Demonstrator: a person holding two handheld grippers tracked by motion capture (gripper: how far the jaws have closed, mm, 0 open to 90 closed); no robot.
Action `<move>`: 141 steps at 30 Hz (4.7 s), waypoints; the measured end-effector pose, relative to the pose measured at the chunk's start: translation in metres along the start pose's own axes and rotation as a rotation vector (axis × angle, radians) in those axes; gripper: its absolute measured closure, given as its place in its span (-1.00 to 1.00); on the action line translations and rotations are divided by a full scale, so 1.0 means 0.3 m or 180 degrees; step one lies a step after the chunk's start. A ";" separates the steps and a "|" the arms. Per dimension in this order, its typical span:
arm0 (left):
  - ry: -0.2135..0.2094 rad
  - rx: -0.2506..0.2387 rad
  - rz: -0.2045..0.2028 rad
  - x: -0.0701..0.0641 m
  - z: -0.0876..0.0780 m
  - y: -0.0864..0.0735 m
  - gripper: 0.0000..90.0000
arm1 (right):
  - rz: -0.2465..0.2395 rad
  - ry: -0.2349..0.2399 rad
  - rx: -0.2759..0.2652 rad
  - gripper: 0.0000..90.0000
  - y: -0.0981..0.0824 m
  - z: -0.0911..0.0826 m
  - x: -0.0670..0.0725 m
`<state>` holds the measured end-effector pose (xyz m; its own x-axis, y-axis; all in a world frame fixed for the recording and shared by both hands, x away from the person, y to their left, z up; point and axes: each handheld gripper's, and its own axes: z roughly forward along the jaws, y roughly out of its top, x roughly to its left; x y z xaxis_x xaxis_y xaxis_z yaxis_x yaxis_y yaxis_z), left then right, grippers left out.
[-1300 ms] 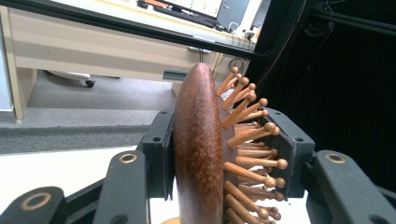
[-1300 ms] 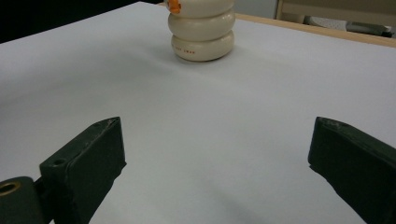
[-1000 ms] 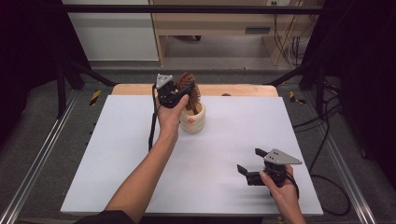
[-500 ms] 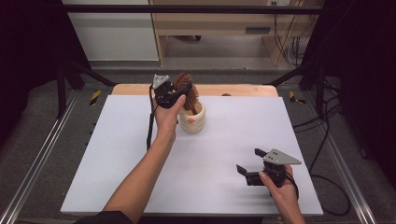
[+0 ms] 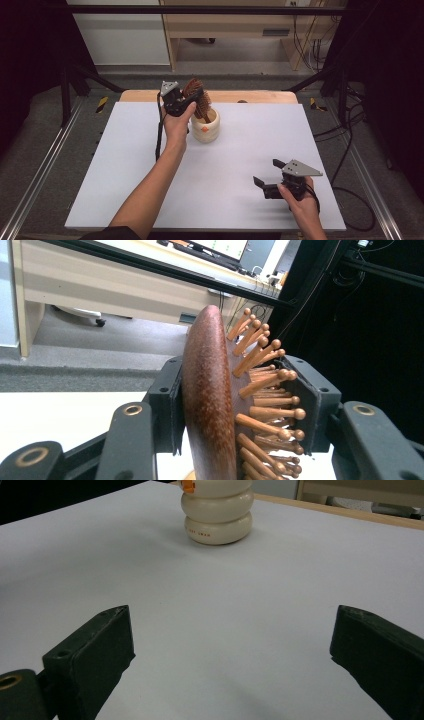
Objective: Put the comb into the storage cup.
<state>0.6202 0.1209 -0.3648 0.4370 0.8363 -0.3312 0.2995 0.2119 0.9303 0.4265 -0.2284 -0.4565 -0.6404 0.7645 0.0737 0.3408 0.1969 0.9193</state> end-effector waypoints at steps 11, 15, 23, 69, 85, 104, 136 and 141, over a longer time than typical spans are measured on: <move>0.0013 0.0000 -0.0029 0.013 -0.004 -0.002 0.03 | -0.0004 0.0000 0.0004 -0.91 0.000 0.000 0.000; 0.0014 -0.0008 -0.0045 0.019 -0.006 -0.004 0.03 | -0.0002 0.0001 0.0006 -0.91 0.000 0.001 0.001; 0.0034 -0.0009 -0.0086 0.036 -0.012 -0.008 0.02 | -0.0007 -0.0001 0.0013 -0.91 0.000 0.003 0.002; 0.0085 -0.0002 -0.0152 0.071 -0.022 -0.018 -0.04 | -0.0027 0.0022 0.0041 -0.91 -0.003 0.010 0.006; 0.0118 -0.0004 -0.0149 0.075 -0.020 -0.021 -0.07 | -0.0019 0.0027 0.0052 -0.91 -0.004 0.011 0.006; 0.0114 -0.0034 -0.0159 0.075 -0.019 -0.024 -0.11 | -0.0022 0.0024 0.0062 -0.91 -0.005 0.012 0.006; 0.0136 -0.0061 -0.0142 0.077 -0.018 -0.032 -0.34 | -0.0028 0.0032 0.0070 -0.91 -0.005 0.014 0.008; 0.0149 -0.0070 -0.0152 0.080 -0.019 -0.031 -0.37 | -0.0022 0.0033 0.0072 -0.91 -0.005 0.015 0.009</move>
<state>0.6230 0.1418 -0.3805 0.3825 0.8475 -0.3682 0.3002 0.2629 0.9169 0.4273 -0.2239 -0.4594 -0.6499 0.7567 0.0714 0.3517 0.2161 0.9108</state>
